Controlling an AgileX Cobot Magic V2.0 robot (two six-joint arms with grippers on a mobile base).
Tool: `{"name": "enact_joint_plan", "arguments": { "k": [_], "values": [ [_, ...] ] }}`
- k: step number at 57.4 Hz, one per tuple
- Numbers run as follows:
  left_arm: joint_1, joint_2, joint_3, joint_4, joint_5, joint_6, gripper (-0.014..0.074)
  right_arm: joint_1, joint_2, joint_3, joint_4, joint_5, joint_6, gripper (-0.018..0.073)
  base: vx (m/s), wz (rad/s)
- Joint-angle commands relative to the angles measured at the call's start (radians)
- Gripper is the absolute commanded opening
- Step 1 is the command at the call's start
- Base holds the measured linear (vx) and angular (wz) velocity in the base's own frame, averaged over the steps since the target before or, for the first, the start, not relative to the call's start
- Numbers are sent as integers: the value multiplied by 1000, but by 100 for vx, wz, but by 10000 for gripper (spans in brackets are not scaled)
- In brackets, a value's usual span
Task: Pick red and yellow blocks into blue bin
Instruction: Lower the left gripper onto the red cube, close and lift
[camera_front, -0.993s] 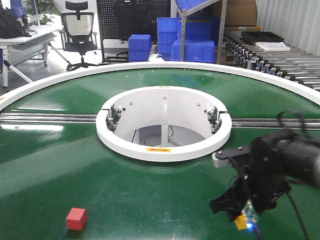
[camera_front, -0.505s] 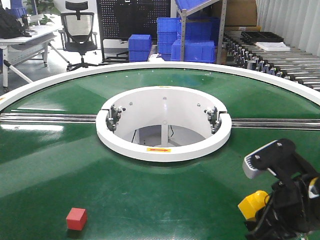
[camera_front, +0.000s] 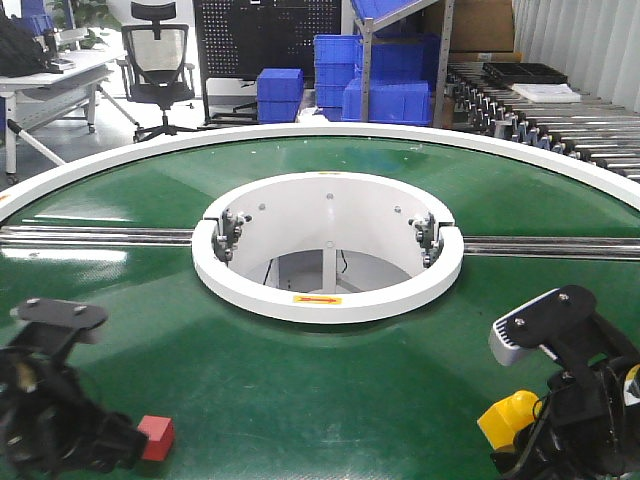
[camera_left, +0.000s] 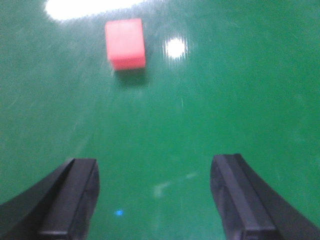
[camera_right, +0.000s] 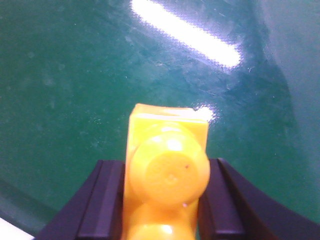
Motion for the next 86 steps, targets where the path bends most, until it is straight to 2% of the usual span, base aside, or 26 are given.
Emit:
{"name": "enact_joint_plan", "arguments": {
  "k": [1, 10, 24, 45, 57, 62, 75, 86],
  "values": [
    [14, 70, -101, -8, -46, -17, 578, 1, -27, -28, 1, -44, 0, 294, 0, 0],
    [61, 223, -217, -16, -31, -32, 578, 1, -27, -28, 1, -44, 0, 294, 0, 0],
    [63, 372, -324, -19, -81, -32, 578, 1, -27, -28, 1, -44, 0, 294, 0, 0],
    [63, 475, -347, -8, -200, -32, 576, 1, -27, -28, 1, -45, 0, 294, 0, 0],
    [63, 505, -347, -8, -196, -32, 566, 1, -27, -28, 1, -45, 0, 294, 0, 0],
    [62, 505, -347, -8, -190, -32, 524, 1, -27, -28, 1, -44, 0, 294, 0, 0],
    [62, 495, -347, -7, -165, -31, 342, 1, -27, -28, 1, -43, 0, 294, 0, 0],
    [61, 377, -347, -7, -151, -22, 231, 1, -27, -28, 1, -43, 0, 294, 0, 0]
  ]
}}
